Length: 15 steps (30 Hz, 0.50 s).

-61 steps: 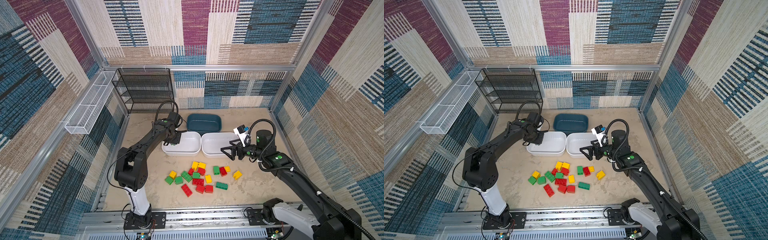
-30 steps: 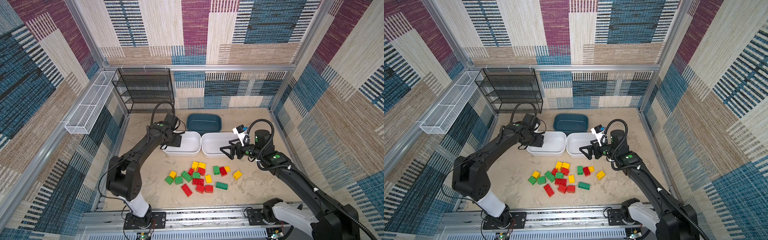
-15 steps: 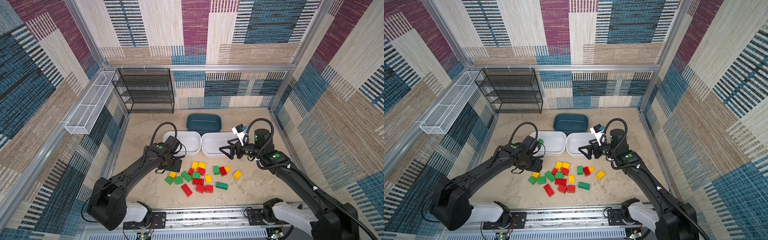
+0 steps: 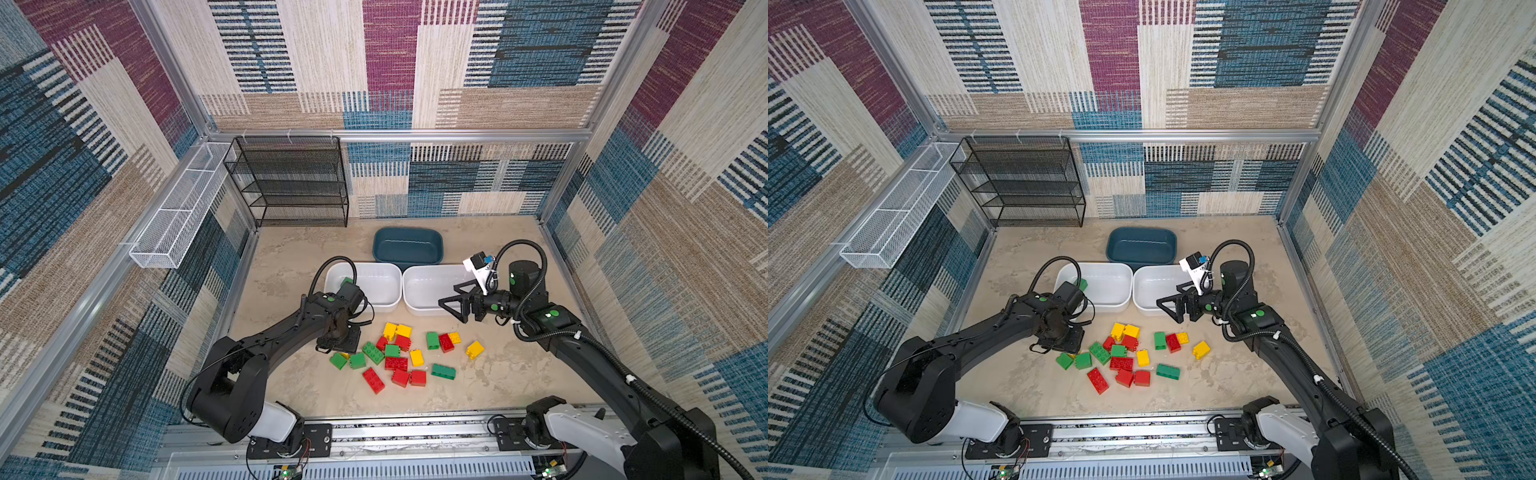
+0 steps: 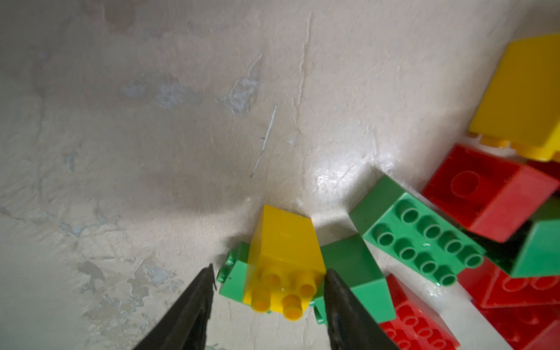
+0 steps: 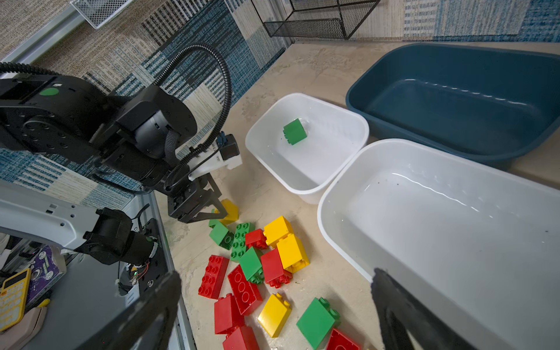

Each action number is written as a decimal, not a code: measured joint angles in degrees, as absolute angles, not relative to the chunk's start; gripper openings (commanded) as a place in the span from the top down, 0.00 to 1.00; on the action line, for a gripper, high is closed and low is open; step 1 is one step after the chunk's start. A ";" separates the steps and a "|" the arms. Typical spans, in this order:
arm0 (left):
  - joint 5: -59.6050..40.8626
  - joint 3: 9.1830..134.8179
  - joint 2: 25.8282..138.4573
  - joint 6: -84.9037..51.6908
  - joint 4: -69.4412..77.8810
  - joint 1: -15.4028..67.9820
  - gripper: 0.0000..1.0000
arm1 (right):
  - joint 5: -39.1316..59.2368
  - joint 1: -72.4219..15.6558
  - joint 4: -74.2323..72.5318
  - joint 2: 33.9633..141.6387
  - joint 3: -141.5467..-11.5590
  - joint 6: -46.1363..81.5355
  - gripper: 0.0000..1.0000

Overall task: Sort the legos into containers by color
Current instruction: 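Lower the left gripper onto a yellow brick in the pile and grasp it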

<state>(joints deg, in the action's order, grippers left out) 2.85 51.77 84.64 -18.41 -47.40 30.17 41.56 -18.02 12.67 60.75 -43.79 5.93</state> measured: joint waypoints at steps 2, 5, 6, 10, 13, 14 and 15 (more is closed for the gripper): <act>2.85 51.57 85.41 -18.20 -47.09 30.22 0.44 | 41.60 -18.02 12.60 60.84 -43.72 5.93 0.01; 2.85 51.51 86.43 -18.20 -46.63 30.26 0.51 | 41.60 -18.02 12.51 60.99 -43.68 5.93 0.01; 2.90 51.51 86.67 -18.02 -46.48 30.26 0.53 | 41.60 -18.02 12.47 61.01 -43.66 5.93 0.01; 2.94 51.51 87.11 -17.96 -46.06 30.22 0.66 | 41.60 -18.02 12.47 61.01 -43.57 5.93 0.01; 2.90 51.51 87.22 -17.80 -45.89 30.22 0.68 | 41.58 -18.02 12.49 61.01 -43.53 5.93 0.01; 2.92 51.51 87.22 -17.80 -45.89 30.22 0.69 | 41.58 -18.02 12.49 61.01 -43.53 5.93 0.01; 2.92 51.51 87.22 -17.80 -45.89 30.15 0.70 | 41.58 -18.02 12.49 61.01 -43.53 5.93 0.01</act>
<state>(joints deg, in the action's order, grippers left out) 2.92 51.51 87.22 -17.80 -45.89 30.15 41.58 -18.02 12.49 61.01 -43.53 5.93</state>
